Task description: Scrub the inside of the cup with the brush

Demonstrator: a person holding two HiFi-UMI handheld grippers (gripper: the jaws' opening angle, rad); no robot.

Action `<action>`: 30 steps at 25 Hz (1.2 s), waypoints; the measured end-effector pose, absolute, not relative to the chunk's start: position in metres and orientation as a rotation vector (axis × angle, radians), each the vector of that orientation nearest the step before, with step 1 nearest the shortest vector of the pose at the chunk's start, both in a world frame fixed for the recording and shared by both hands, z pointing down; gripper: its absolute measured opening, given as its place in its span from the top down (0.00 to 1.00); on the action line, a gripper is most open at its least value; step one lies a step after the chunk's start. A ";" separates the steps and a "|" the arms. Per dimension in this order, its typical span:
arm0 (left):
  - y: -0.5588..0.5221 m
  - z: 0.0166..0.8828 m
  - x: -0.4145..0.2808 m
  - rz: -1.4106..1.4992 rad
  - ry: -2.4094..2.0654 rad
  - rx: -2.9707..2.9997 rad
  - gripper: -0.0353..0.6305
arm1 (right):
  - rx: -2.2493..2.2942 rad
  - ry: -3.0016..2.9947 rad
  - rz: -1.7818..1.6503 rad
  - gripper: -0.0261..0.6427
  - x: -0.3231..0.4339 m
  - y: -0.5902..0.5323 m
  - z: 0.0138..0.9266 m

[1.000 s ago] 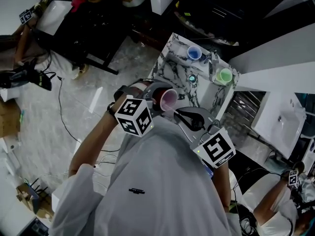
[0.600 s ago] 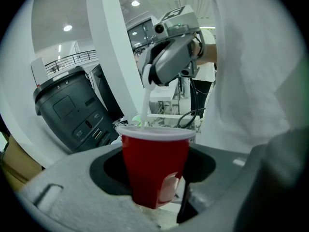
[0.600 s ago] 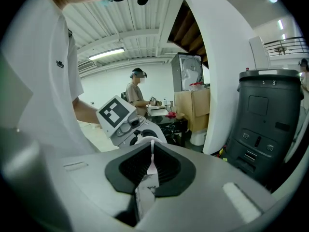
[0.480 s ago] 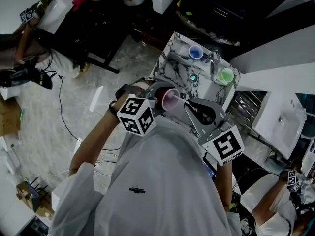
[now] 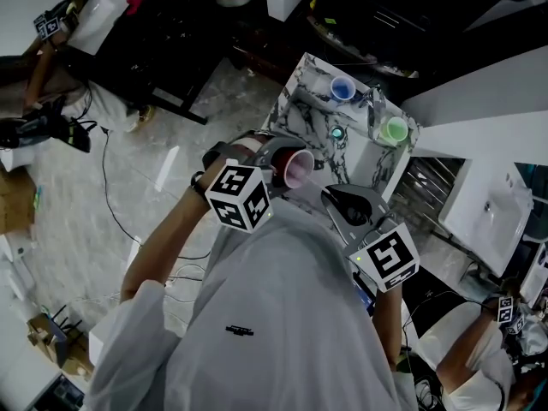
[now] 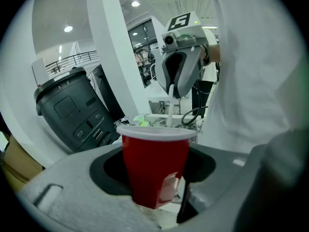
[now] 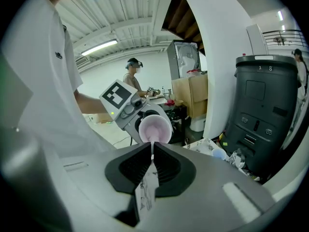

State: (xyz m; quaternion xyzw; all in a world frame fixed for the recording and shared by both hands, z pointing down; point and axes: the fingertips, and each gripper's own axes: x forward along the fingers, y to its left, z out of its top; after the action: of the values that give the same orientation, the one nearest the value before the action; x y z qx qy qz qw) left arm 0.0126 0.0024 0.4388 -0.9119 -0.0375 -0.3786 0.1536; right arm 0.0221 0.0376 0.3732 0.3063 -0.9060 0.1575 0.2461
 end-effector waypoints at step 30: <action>0.002 0.445 0.018 -1.090 -0.107 -2.626 0.54 | 0.795 -2.485 0.430 0.92 0.037 0.039 0.372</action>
State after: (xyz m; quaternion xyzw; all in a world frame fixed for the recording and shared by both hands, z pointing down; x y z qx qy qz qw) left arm 0.0184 0.0016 0.4447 -0.9128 -0.0372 -0.3788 0.1478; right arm 0.0375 0.0388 0.3723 0.2915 -0.9108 0.1576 0.2462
